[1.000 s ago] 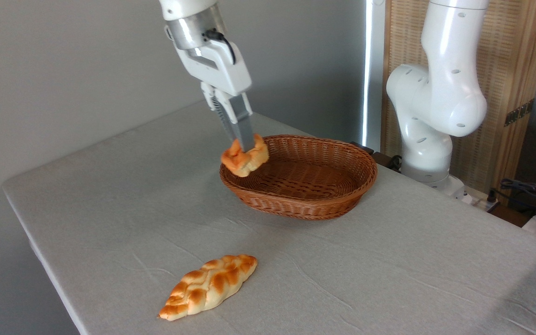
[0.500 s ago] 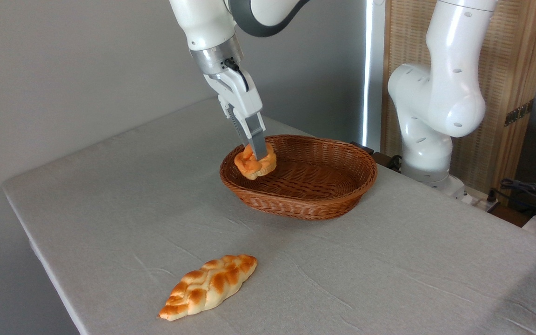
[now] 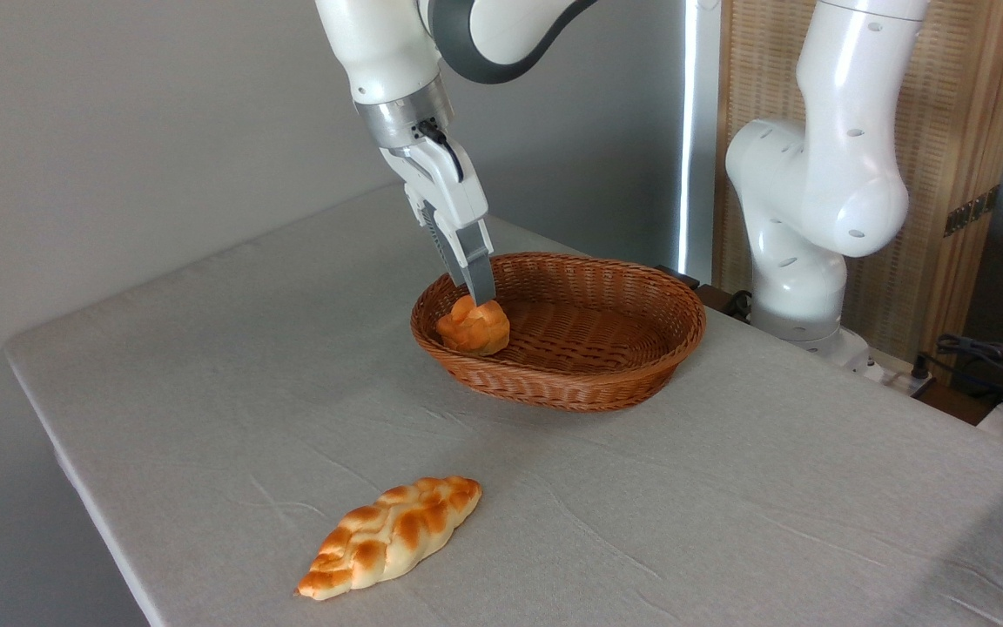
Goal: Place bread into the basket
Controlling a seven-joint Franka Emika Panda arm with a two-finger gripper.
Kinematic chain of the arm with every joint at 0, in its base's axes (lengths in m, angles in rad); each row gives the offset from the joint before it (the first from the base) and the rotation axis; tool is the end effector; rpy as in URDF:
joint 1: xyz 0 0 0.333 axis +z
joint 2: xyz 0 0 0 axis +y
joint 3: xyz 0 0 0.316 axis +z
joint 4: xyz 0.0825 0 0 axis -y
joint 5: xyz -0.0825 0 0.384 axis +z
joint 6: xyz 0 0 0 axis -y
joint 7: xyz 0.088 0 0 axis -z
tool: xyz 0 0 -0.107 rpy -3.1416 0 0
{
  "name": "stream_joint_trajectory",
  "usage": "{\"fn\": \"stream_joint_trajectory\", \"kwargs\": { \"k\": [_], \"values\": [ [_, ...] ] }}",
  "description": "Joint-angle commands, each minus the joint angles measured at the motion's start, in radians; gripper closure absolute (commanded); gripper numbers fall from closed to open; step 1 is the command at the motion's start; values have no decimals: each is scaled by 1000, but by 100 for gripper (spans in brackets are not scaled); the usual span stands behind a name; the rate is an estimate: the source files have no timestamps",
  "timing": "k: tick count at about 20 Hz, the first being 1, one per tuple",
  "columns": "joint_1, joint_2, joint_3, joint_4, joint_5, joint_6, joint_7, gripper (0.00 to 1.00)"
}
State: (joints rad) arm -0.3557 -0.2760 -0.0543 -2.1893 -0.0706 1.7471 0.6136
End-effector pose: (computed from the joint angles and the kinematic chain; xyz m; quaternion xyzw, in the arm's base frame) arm 0.4114 -0.1872 0.4881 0.8737 -0.4785 -0.0799 0.0351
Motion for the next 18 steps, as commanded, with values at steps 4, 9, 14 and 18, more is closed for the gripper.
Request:
{"fn": "stream_joint_trajectory", "kwargs": {
  "k": [4, 9, 14, 18],
  "values": [
    [9, -5, 17, 26, -17, 37, -3, 0],
    [102, 24, 21, 178, -5, 51, 5, 0],
    [142, 24, 24, 217, 2, 51, 2, 0],
    [182, 35, 22, 272, 3, 39, 5, 0]
  ]
}}
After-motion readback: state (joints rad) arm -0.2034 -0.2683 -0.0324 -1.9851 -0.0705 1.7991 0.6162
